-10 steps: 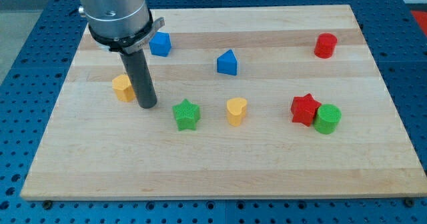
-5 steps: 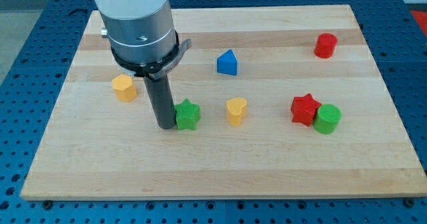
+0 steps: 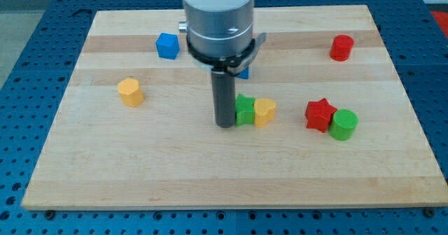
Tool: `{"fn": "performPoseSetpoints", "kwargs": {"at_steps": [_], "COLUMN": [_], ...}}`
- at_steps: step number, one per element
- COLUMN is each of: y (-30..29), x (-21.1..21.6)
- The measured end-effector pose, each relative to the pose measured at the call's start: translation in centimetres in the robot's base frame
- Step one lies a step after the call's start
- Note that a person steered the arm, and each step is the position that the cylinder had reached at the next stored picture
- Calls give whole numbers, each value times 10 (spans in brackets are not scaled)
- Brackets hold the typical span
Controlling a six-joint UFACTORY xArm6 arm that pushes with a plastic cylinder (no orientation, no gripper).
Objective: Push the green star along with yellow heart closer to the red star
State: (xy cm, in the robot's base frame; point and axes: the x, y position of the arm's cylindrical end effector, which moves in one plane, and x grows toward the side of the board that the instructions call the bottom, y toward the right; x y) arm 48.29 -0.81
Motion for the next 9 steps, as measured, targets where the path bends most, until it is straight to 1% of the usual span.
{"fn": "performPoseSetpoints", "kwargs": {"at_steps": [1,3,4,6,7,8,9], "y": [17,38,60,116,129,130,132], "x": [-26,-42,-50,-58,-58,-62,-107]}}
